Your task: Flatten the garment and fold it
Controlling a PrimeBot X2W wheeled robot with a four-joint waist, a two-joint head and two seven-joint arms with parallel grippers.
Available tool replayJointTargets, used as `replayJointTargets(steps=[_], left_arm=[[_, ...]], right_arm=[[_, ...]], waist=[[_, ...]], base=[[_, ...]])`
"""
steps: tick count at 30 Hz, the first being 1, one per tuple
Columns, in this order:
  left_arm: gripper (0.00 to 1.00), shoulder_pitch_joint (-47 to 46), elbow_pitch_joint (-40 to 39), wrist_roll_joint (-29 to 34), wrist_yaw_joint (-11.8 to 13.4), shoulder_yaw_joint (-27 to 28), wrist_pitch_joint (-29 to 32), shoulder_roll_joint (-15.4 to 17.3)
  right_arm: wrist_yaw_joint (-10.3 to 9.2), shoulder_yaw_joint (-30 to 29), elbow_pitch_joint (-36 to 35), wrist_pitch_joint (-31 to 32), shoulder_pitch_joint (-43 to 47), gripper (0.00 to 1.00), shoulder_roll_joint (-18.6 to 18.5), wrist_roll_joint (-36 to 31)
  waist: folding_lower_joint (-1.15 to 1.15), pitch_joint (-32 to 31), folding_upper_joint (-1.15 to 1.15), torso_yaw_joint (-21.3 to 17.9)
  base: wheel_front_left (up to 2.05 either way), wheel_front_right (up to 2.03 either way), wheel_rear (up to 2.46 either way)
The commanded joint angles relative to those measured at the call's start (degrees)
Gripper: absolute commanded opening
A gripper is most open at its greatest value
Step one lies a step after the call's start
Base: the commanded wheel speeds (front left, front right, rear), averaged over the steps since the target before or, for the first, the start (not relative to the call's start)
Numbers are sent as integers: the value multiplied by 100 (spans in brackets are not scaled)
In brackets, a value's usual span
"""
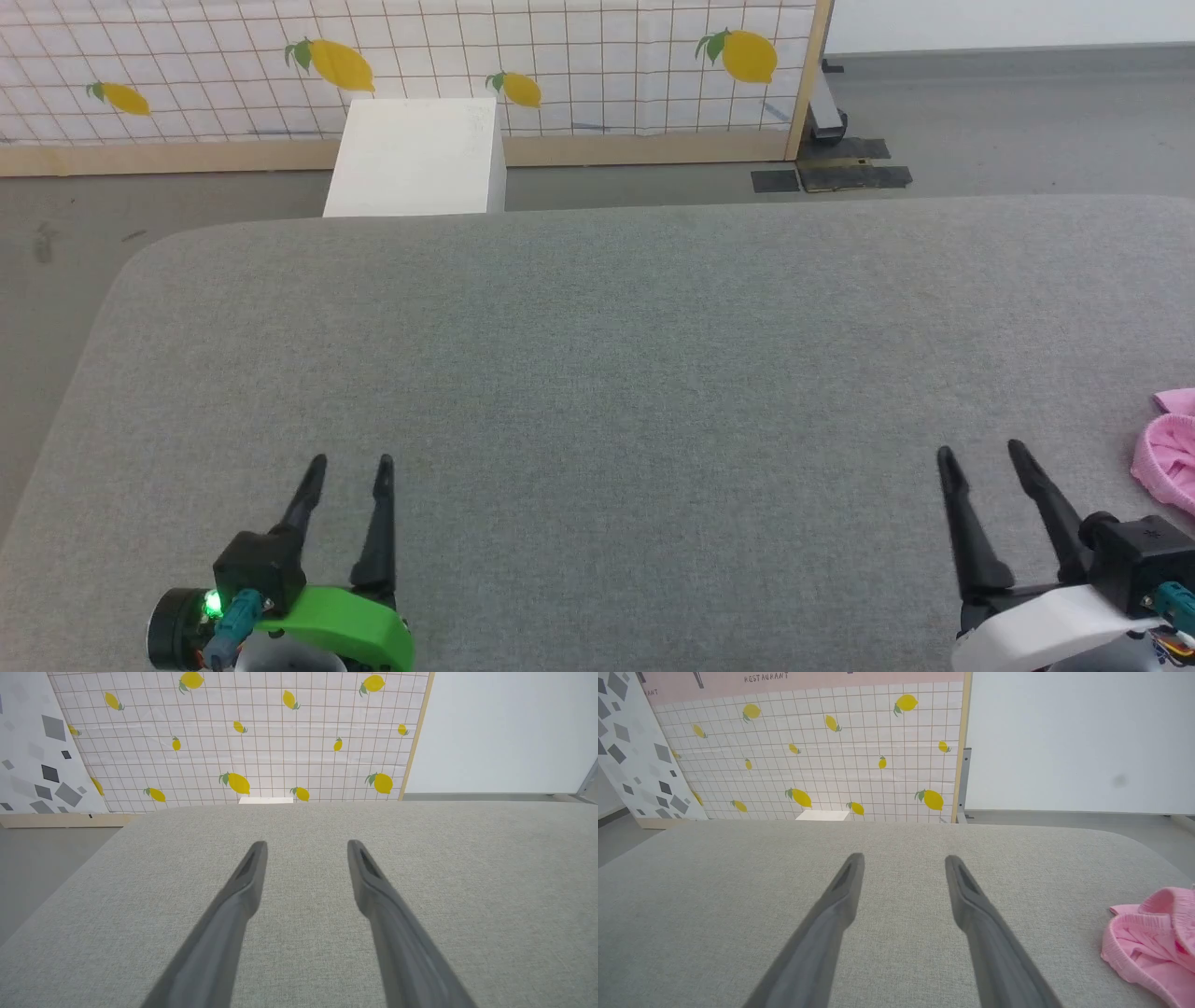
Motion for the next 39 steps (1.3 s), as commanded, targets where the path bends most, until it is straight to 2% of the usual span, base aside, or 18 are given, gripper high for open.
replayJointTargets(steps=[1,39], left_arm=[[0,0,0,2,0,-1,1,-1],[0,-17,-211,532,-110,363,454,-336]], right_arm=[[0,-1,3,0,-1,0,-1,-2],[-3,78,374,-64,-310,0,5,-193]], waist=[[0,0,0,0],[0,-42,14,37]], base=[[0,0,0],[0,0,0]])
